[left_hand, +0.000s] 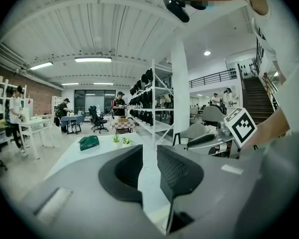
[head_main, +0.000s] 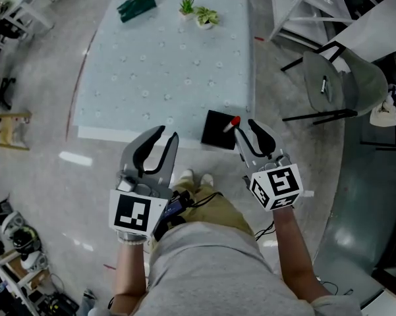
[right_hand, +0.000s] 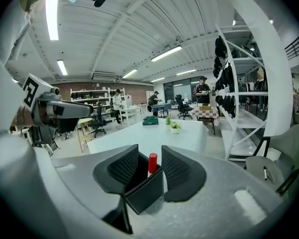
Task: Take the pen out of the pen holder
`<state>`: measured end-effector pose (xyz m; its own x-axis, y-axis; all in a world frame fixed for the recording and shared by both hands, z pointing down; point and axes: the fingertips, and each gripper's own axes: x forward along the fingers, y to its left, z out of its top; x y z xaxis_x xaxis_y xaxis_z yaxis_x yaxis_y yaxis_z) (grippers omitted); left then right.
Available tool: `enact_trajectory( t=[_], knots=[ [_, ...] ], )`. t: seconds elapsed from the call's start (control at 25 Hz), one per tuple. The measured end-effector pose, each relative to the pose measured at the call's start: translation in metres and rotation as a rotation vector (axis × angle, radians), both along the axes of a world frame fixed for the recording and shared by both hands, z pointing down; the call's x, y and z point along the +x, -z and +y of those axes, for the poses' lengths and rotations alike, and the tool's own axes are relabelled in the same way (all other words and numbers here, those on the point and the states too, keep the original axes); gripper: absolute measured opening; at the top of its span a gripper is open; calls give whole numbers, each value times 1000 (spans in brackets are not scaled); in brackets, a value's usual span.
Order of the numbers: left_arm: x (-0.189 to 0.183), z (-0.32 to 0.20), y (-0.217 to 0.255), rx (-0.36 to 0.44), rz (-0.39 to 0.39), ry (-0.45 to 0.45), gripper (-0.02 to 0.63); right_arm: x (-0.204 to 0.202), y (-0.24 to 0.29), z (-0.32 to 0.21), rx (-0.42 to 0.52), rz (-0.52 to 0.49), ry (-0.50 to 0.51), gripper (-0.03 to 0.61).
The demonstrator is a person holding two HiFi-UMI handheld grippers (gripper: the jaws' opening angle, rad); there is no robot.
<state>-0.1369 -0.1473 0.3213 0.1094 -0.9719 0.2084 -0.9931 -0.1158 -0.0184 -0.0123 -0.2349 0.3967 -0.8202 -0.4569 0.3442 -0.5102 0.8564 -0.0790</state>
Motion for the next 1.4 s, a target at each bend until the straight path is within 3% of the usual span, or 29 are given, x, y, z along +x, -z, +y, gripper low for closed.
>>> enact_trajectory(
  t=[0.6,0.96,1.08,1.4],
  knots=[
    [-18,10,-7,-25,5,66,89,-16,-33,-10,-41,61,42,140],
    [-25,15,-10,-32,10,94,89,-22,-39,-12,-37,83,60,100],
    [-26,17,-11,-30,11,97,89,-22,-38,-11,-29,87,53,60],
    [-29,16,-11,-27,14,95,89,-25,-35,-12,-18,91,43,64]
  ],
)
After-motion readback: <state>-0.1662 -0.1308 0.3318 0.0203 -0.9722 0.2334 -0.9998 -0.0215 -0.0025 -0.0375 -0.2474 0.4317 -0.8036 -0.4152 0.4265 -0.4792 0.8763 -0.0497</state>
